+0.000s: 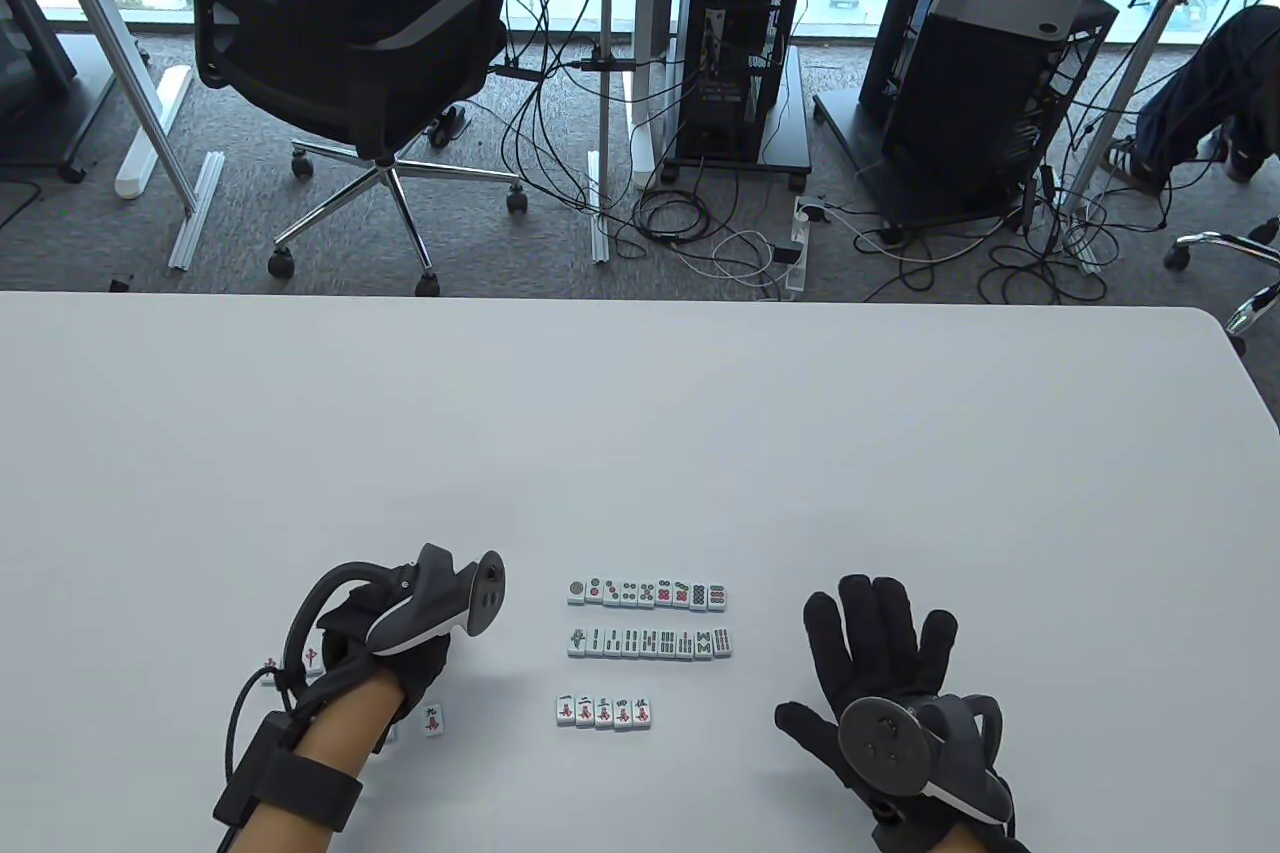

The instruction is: Mahjong suit sorting

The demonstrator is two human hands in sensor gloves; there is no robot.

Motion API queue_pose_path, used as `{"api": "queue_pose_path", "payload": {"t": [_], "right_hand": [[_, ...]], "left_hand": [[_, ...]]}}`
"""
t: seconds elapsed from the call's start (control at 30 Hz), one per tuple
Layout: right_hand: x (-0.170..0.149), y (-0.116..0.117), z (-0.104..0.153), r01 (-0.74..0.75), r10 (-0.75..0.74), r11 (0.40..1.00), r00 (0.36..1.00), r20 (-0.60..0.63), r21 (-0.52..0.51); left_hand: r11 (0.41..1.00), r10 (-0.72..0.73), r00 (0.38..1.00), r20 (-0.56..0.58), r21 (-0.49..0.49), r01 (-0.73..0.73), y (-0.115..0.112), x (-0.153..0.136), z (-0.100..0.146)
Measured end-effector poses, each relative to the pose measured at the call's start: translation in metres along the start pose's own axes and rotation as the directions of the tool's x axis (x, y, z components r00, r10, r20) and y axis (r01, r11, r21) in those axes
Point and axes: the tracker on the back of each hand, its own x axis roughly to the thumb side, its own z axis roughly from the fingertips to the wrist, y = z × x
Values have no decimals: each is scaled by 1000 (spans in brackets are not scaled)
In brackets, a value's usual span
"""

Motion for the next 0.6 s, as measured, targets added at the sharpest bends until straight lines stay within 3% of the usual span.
{"api": "queue_pose_path", "payload": {"t": [0.17, 0.37, 0.5, 0.6], "right_hand": [[1, 1, 0, -5, 5, 1000, 1000, 0, 7], [0, 1, 0, -4, 4, 1000, 1000, -2, 8], [1, 0, 0, 3, -3, 1000, 1000, -1, 0], [1, 0, 0, 1, -1, 1000, 1000, 2, -5]], "left_hand": [[999, -6, 1000, 7, -49, 7, -13, 3, -2], [999, -19, 1000, 5, 33, 19, -23, 11, -4], [995, -81, 997, 5, 51, 81, -19, 18, -3], [995, -39, 999, 14, 95, 37, -4, 28, 0]]}}
